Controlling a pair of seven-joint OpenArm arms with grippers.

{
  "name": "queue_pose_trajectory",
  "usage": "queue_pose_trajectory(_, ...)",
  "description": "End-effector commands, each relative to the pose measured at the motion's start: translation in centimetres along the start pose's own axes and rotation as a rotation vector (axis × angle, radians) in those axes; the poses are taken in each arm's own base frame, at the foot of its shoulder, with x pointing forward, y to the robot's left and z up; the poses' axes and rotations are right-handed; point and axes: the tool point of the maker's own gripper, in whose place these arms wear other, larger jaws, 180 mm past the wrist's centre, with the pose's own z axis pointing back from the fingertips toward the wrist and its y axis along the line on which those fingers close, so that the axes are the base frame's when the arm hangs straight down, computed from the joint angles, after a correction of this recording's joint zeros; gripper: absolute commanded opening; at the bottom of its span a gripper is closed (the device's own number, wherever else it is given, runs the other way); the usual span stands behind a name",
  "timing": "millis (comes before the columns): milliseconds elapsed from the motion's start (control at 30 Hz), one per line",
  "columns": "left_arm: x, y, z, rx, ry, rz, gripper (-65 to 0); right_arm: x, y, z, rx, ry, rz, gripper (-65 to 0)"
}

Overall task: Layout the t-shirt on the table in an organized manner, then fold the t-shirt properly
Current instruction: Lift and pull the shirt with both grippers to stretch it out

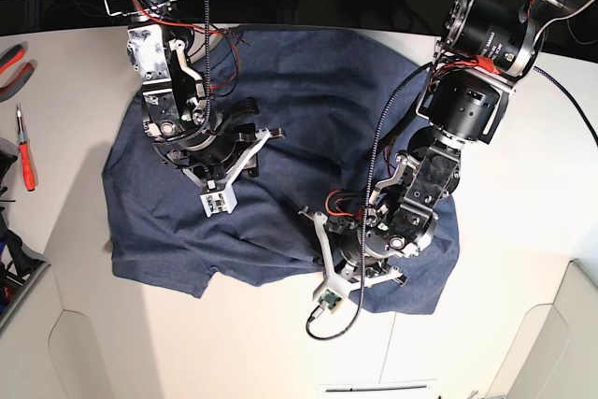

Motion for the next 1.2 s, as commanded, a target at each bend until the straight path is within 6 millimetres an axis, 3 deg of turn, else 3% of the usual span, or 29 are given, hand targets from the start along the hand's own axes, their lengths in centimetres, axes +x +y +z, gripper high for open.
queue_pose_trajectory(0,2.5,0.8,0.1,0.011,-0.065,-0.007,-39.4,-2.7,-0.4,0.1,-0.022,0.111,0.003,-48.9)
queue_pose_trajectory(67,2.1,0.7,0.0,0.010,-0.056,-0.004,-44.6,-2.7,-0.4,0.1,-0.022,0.111,0.003,-48.9)
queue_pose_trajectory(133,2.1,0.8,0.1,0.013,-0.056,-0.006,-62.5,-2.7,-0.4,0.1,-0.022,0.111,0.002,-48.9)
queue_pose_trajectory(167,2.1,1.0,0.1,0.022,-0.057,-0.002,-65.0,-2.7,-0.4,0.1,-0.022,0.112,0.002,-48.9)
queue_pose_trajectory(333,2.5,3.0,1.0,0.084,-0.045,-0.042,-65.0,-2.9,-0.4,0.1,-0.022,0.116,0.002,-48.9)
queue_pose_trajectory(467,1.0,5.8,2.7,0.133,0.039,-0.083,-65.0,-2.9,-0.5,0.1,-0.023,0.116,0.003,-48.9)
queue_pose_trajectory(600,-0.3,10.0,5.0,0.266,0.042,-0.083,-65.0,-3.2,-1.0,0.2,-0.046,0.123,0.008,-48.9)
queue_pose_trajectory(767,-3.1,13.3,7.9,0.383,0.057,-0.052,-65.0,-3.9,-1.6,0.3,-0.084,0.136,0.003,-48.9)
queue_pose_trajectory(933,-5.1,14.6,10.9,0.435,0.024,0.077,-65.0,-4.1,-1.6,0.3,-0.084,0.138,0.001,-49.0)
queue_pose_trajectory(1167,-4.5,15.0,16.8,0.438,-0.148,0.221,-65.0,-4.1,-1.8,0.4,-0.095,0.138,-0.006,-48.9)
